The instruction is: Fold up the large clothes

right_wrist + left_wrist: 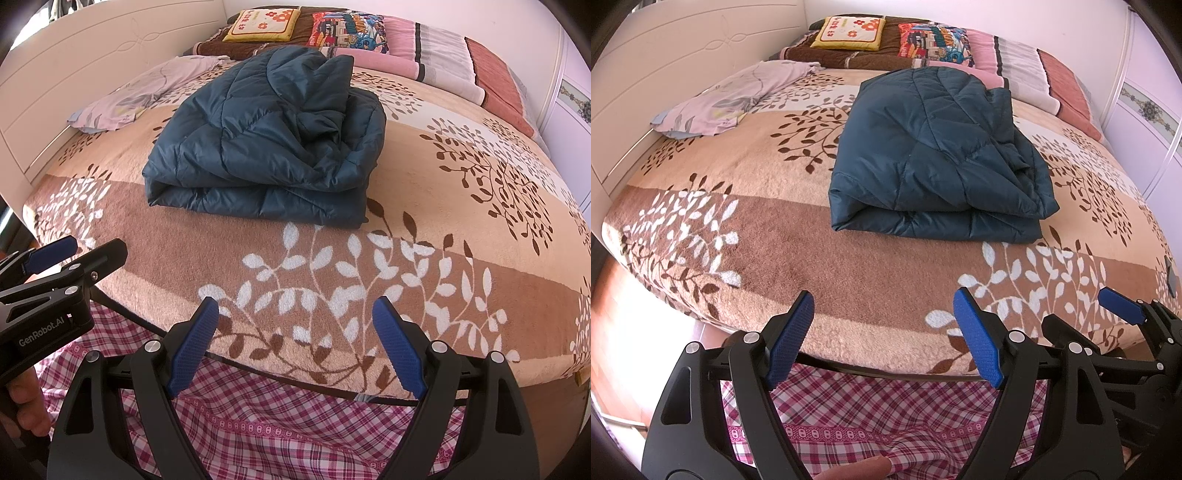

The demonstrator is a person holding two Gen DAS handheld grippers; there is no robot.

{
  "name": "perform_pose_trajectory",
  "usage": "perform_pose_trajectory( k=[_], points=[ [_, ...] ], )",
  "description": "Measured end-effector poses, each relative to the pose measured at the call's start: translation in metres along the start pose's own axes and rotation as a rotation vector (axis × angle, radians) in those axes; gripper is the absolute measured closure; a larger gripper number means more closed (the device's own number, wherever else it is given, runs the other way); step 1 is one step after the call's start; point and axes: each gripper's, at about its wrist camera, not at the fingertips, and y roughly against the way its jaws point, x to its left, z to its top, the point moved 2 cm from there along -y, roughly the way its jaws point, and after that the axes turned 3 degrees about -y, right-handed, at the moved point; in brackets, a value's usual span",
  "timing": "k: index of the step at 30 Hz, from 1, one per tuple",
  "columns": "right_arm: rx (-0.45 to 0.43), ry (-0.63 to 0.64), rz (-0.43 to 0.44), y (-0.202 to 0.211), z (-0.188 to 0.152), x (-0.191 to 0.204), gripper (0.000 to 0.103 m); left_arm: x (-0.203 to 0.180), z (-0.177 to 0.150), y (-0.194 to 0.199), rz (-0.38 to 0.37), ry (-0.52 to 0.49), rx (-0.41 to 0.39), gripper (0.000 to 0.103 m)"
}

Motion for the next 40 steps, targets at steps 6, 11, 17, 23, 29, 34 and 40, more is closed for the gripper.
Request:
perform_pose_trajectory(
  k=[6,11,17,23,29,34,40],
  points=[
    [0.0,0.0,0.0,-0.0002,-0.0002,0.0001,0.02,-0.0003,-0.0008,0.0,-0.001,0.0,0.001,0.026],
    [0.002,0.004,0.001,-0.0009,-0.001,-0.0001,0.02,-0.0009,-0.0013,0.0003,0.0,0.0,0.0,0.026],
    [0.003,0.003,0.0,-0.0012,-0.001,0.0003,0.02,-0.0009,-0.0012,0.0003,0.0,-0.001,-0.001,0.026],
    [0.002,0.004,-0.001,-0.0009,-0.0005,0.0005,0.02,-0.0009,-0.0012,0.0001,-0.001,-0.002,0.001,0.026],
    [0.002,0.005,-0.002,-0.0013,-0.0009,0.0013,0.02,0.0001,-0.0003,0.0001,-0.001,0.001,0.0,0.027],
    [0.004,0.004,0.0,-0.0015,-0.0007,0.0008,0.02,-0.0004,-0.0011,-0.0011,0.002,-0.002,0.006,0.027],
    [0.005,0.005,0.0,-0.0019,-0.0005,0.0003,0.02,-0.0024,-0.0029,-0.002,-0.001,-0.004,0.01,0.027]
  ],
)
